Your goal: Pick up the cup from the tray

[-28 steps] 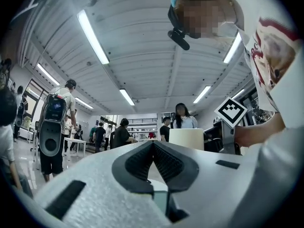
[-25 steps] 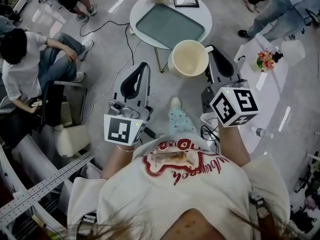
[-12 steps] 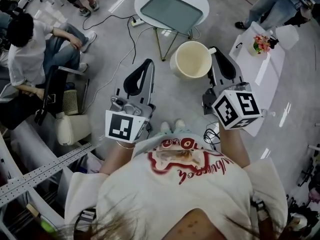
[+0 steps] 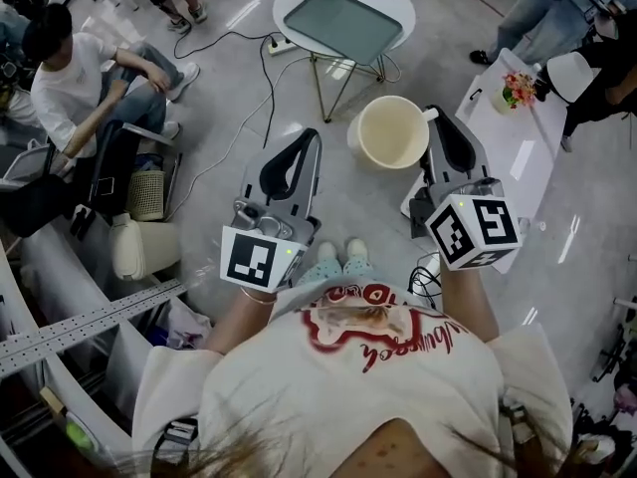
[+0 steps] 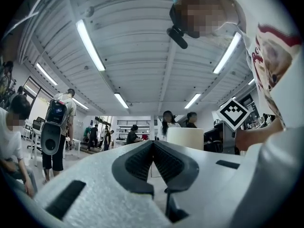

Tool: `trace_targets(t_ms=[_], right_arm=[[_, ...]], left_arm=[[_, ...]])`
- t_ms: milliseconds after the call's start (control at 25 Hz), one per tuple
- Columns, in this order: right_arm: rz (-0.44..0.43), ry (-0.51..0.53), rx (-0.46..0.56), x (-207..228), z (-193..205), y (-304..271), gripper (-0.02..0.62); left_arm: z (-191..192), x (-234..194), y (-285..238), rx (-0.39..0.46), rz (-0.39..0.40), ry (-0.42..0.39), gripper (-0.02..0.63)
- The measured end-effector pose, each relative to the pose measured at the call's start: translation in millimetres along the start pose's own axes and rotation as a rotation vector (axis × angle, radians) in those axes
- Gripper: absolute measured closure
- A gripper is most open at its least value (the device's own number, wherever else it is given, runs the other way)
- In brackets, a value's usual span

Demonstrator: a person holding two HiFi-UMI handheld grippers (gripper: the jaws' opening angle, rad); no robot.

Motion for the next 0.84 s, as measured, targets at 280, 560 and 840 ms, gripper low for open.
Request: trace_targets(t_ms=[280,560,840], right_arm=[[-0.023,-0.01,0.003,-4.0,5.0,15.8,0.554],[-0.04,-0.005,0.008,-7.0,-4.2,25.2,0.553],[-0.054,-0.008,0.017,-8.3,-5.0,30.5,0.554]], left_arm=[[-6.3,13.9,14.7,0.005,-0.02,-0.015,0.594],[-18.1,21.0,17.9,0.022,-0.031,-0.027,0.594],[-20.5,27.5,19.4,0.03,-0.043,-0.026,0.594]])
Point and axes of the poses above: the fingertips, and each gripper's own axes: y backward along the fingers, x to its right, z out of its underside, the point moved 9 cm from there along y, backward along the fingers, and after that the axes turned 4 degrees about -y, right-handed, at the moved point
